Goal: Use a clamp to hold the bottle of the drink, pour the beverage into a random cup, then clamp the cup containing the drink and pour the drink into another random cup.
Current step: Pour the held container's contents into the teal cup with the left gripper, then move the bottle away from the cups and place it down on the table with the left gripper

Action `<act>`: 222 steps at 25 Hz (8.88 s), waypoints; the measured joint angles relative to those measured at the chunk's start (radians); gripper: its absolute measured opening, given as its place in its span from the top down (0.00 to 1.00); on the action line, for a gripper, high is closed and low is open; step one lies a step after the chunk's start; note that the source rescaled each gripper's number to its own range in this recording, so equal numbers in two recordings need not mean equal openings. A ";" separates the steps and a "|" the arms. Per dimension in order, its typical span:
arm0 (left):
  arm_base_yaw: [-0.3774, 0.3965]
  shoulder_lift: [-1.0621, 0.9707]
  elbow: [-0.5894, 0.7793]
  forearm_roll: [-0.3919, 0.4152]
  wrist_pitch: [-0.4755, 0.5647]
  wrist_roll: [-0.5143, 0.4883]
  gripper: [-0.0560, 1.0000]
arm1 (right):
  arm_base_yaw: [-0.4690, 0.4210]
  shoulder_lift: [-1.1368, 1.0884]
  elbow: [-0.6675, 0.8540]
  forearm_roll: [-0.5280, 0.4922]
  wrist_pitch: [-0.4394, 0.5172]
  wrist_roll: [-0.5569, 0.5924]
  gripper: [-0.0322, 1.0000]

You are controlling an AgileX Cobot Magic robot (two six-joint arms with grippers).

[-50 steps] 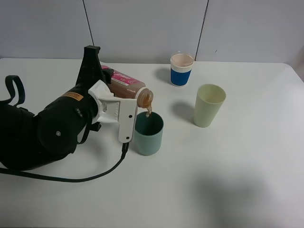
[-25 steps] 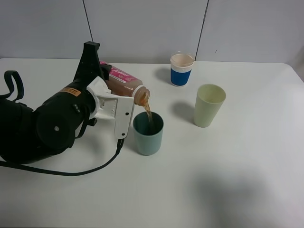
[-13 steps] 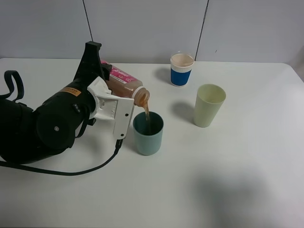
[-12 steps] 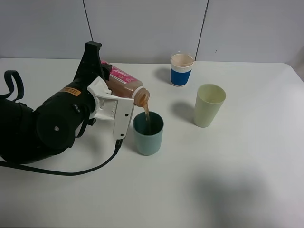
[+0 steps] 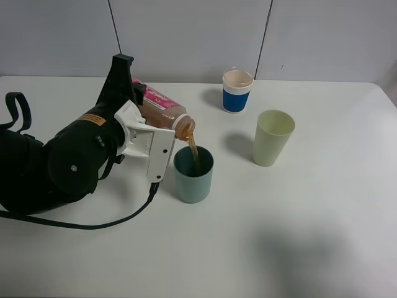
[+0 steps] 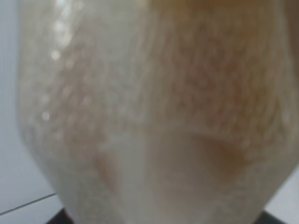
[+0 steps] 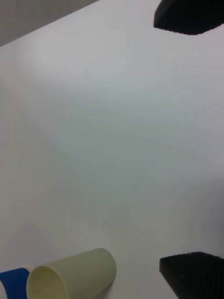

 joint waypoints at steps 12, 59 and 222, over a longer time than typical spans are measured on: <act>0.000 0.000 0.000 0.000 -0.007 0.000 0.89 | 0.000 0.000 0.000 0.000 0.000 0.000 0.23; 0.001 0.000 0.000 0.031 -0.061 0.165 0.89 | 0.000 0.000 0.000 0.000 0.000 0.000 0.23; 0.988 0.431 -0.005 1.709 -0.081 -2.398 0.89 | 0.000 0.000 0.000 0.000 0.000 0.000 0.23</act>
